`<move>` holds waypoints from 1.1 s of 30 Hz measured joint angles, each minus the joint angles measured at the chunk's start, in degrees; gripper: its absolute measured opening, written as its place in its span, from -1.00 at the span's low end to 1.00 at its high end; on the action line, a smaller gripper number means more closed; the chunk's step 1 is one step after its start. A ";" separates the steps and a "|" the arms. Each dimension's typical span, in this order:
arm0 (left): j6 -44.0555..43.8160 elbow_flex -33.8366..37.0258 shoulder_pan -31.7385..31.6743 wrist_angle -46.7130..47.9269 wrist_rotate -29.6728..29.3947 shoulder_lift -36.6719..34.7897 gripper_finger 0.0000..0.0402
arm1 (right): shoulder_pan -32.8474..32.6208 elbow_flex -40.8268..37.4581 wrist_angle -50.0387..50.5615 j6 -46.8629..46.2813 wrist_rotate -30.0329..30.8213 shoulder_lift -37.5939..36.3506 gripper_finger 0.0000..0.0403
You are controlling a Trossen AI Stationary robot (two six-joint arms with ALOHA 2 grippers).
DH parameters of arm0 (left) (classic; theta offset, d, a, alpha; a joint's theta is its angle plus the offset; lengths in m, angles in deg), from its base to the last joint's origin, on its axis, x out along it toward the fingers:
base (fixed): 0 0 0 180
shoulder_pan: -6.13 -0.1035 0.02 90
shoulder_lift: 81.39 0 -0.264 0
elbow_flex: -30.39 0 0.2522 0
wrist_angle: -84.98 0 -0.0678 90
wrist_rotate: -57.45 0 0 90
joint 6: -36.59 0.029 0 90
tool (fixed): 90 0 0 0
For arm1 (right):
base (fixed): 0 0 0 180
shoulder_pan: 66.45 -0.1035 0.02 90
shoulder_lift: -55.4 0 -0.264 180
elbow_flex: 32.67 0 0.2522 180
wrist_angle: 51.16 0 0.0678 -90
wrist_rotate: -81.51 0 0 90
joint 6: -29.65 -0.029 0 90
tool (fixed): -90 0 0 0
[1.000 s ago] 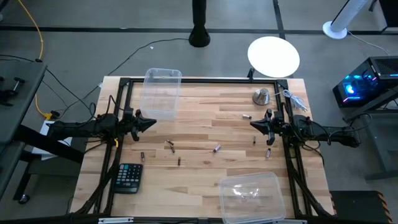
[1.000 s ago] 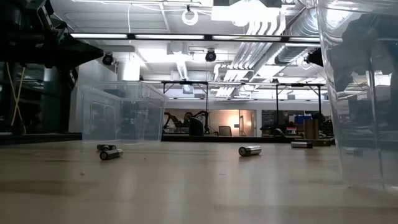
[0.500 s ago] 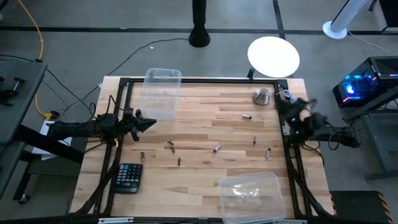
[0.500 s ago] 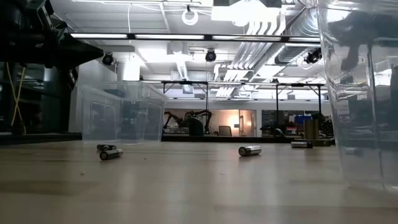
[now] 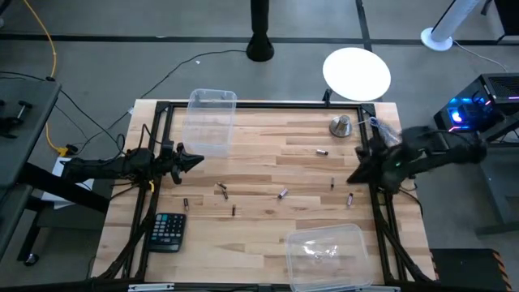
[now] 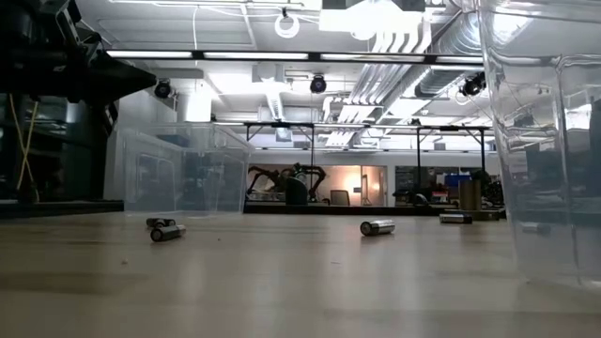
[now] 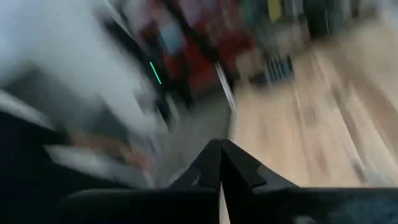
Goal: Sort batteries
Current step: Move the bottom transparent bin to the top center of the table
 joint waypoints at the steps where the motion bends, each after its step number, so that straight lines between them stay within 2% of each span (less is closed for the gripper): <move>1: 0.00 0.00 0.00 0.00 0.00 0.00 -1.00 | -1.91 3.30 4.50 1.19 0.49 3.95 -1.00; 5: 0.00 0.00 -0.01 0.00 0.00 0.00 -1.00 | -8.33 13.64 18.90 3.39 1.03 18.33 -1.00; 9: 0.00 0.00 -0.01 0.02 0.00 0.00 -1.00 | -13.00 18.64 27.97 4.58 -0.38 31.76 -0.93; 14: 0.00 0.00 0.00 0.02 0.00 0.00 -1.00 | -17.11 25.00 29.56 4.85 0.00 45.70 -0.56; 18: 0.00 0.00 0.00 0.02 0.00 0.00 -1.00 | -17.97 33.56 33.29 6.05 4.50 55.03 -0.22; 21: 0.00 0.00 0.00 0.02 0.00 0.00 -1.00 | -18.01 40.20 38.91 7.38 9.05 60.62 -0.02; 24: 0.00 0.00 -0.01 0.02 0.00 0.00 -1.00 | -17.99 43.68 43.26 7.48 10.63 65.19 0.09; 28: 0.00 0.00 -0.01 0.02 0.00 0.00 -1.00 | -17.92 44.10 43.05 8.31 8.19 68.20 0.12; 33: 0.00 -0.01 0.01 0.02 0.00 0.00 -1.00 | -17.40 44.11 42.01 12.11 9.65 70.37 0.11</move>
